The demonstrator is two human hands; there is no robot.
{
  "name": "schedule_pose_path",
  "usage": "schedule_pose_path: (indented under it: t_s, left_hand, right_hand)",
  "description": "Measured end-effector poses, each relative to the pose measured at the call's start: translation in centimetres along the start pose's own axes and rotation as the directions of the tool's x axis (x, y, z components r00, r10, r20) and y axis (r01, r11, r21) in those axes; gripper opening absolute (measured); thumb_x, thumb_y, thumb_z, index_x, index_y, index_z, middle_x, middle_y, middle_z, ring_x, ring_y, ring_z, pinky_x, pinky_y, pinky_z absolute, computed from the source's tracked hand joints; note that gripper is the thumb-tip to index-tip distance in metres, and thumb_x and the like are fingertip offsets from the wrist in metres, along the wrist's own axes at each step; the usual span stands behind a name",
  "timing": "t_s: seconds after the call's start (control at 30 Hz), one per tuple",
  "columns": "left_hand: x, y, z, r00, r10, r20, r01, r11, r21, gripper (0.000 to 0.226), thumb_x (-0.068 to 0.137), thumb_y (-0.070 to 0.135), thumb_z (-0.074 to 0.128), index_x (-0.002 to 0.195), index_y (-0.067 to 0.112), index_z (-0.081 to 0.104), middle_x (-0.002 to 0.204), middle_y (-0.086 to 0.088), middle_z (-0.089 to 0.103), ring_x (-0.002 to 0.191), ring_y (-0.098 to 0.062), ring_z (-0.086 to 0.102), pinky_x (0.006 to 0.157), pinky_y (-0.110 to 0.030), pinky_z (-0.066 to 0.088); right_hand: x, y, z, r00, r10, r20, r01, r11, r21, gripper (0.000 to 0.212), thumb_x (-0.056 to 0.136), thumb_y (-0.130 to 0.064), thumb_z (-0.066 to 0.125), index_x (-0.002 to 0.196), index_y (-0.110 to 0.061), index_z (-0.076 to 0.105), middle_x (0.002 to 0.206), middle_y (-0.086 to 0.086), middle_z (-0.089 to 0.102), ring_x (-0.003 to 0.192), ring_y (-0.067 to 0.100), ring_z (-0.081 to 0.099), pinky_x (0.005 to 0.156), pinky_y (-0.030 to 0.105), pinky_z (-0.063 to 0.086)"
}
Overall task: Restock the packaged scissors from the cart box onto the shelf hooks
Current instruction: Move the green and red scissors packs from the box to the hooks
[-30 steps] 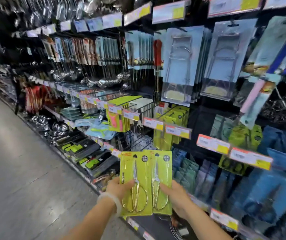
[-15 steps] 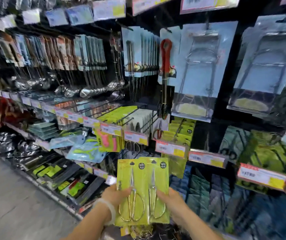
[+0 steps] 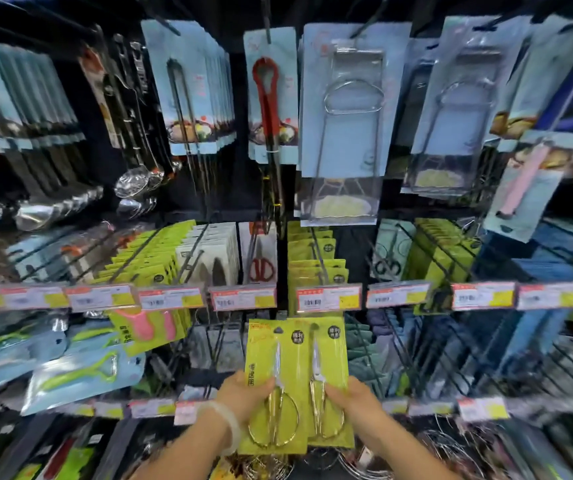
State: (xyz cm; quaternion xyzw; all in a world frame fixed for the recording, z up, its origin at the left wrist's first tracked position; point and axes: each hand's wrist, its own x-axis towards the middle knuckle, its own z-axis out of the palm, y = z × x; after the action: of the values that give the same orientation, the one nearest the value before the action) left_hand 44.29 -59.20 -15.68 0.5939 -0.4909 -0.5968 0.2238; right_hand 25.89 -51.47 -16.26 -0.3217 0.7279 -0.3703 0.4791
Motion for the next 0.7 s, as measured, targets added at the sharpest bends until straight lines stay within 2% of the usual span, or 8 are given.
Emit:
schedule_pose_path:
  t_s: [0.17, 0.27, 0.37, 0.43, 0.5, 0.57, 0.63, 0.7]
  left_hand:
    - [0.8, 0.8, 3.3, 0.995, -0.013, 0.101, 0.014, 1.0, -0.01, 0.106, 0.074, 0.043, 0.075, 0.15, 0.009, 0.01, 0.156, -0.012, 0.023, 0.139, -0.032, 0.032, 0.113, -0.045, 0.032]
    - [1.0, 1.1, 5.1, 0.992, 0.0, 0.127, 0.006, 0.999, -0.044, 0.106, 0.074, 0.04, 0.075, 0.15, 0.01, 0.009, 0.157, -0.012, 0.019, 0.141, -0.032, 0.027, 0.115, -0.047, 0.028]
    - [1.1, 1.2, 6.6, 0.992, 0.02, 0.121, -0.015, 0.999, -0.043, 0.1, 0.076, 0.039, 0.074, 0.149, 0.007, 0.014, 0.156, -0.011, 0.022, 0.141, -0.031, 0.029, 0.113, -0.044, 0.03]
    - [1.2, 1.5, 7.5, 0.99, 0.038, 0.137, -0.03, 0.998, -0.059, 0.092, 0.078, 0.038, 0.073, 0.147, 0.006, 0.022, 0.153, -0.011, 0.03, 0.137, -0.03, 0.035, 0.111, -0.042, 0.032]
    - [1.1, 1.8, 8.2, 0.987, 0.039, 0.154, -0.03, 0.998, -0.06, 0.088, 0.079, 0.037, 0.072, 0.147, 0.008, 0.024, 0.151, -0.01, 0.033, 0.136, -0.03, 0.036, 0.11, -0.042, 0.033]
    - [1.1, 2.0, 8.7, 0.985, 0.042, 0.168, -0.032, 0.997, -0.063, 0.082, 0.081, 0.034, 0.071, 0.146, 0.009, 0.027, 0.15, -0.009, 0.035, 0.135, -0.03, 0.038, 0.109, -0.042, 0.034]
    - [1.0, 2.2, 9.2, 0.985, 0.046, 0.166, -0.035, 0.997, -0.073, 0.08, 0.081, 0.032, 0.071, 0.145, 0.01, 0.029, 0.149, -0.008, 0.037, 0.135, -0.029, 0.038, 0.109, -0.043, 0.034]
    - [1.0, 2.3, 9.5, 0.985, 0.05, 0.168, -0.039, 0.997, -0.067, 0.078, 0.08, 0.033, 0.071, 0.143, 0.01, 0.031, 0.148, -0.008, 0.039, 0.134, -0.029, 0.04, 0.109, -0.043, 0.034]
  right_hand:
    - [-0.8, 0.9, -3.8, 0.992, 0.035, -0.124, -0.028, 0.998, 0.055, 0.071, 0.093, -0.034, 0.053, 0.147, -0.005, 0.018, 0.153, 0.011, 0.026, 0.139, 0.029, 0.029, 0.113, 0.044, 0.028]
    - [-0.8, 1.3, -6.5, 0.989, 0.006, -0.147, 0.003, 0.998, 0.058, 0.067, 0.093, -0.032, 0.054, 0.145, -0.003, 0.023, 0.15, 0.011, 0.032, 0.136, 0.028, 0.034, 0.112, 0.041, 0.029]
    - [-0.6, 1.4, -8.7, 0.988, -0.02, -0.156, 0.02, 1.0, 0.0, 0.049, 0.093, -0.03, 0.054, 0.132, -0.004, 0.04, 0.129, 0.01, 0.051, 0.118, 0.024, 0.048, 0.102, 0.034, 0.038]
    - [-0.4, 1.0, -9.7, 0.985, -0.064, -0.157, 0.061, 0.998, -0.026, 0.033, 0.092, -0.031, 0.056, 0.112, -0.005, 0.05, 0.111, 0.009, 0.059, 0.101, 0.023, 0.056, 0.094, 0.033, 0.045]
    - [-0.2, 0.7, -10.4, 0.985, -0.092, -0.148, 0.094, 0.996, 0.001, 0.028, 0.092, -0.031, 0.056, 0.106, -0.008, 0.05, 0.103, 0.004, 0.06, 0.1, 0.02, 0.055, 0.095, 0.034, 0.046]
    - [0.0, 0.4, -11.0, 0.984, -0.103, -0.146, 0.11, 0.993, 0.045, 0.048, 0.092, -0.032, 0.056, 0.128, -0.005, 0.041, 0.124, 0.005, 0.053, 0.116, 0.019, 0.047, 0.104, 0.038, 0.038]
    - [0.4, 0.2, -11.5, 0.984, -0.112, -0.135, 0.125, 0.988, 0.095, 0.053, 0.092, -0.029, 0.057, 0.133, -0.003, 0.038, 0.138, 0.009, 0.047, 0.124, 0.022, 0.045, 0.109, 0.042, 0.033]
    - [0.7, 0.3, -11.7, 0.984, -0.121, -0.13, 0.138, 0.982, 0.128, 0.05, 0.092, -0.025, 0.056, 0.134, -0.003, 0.039, 0.139, 0.014, 0.048, 0.124, 0.024, 0.046, 0.107, 0.041, 0.033]
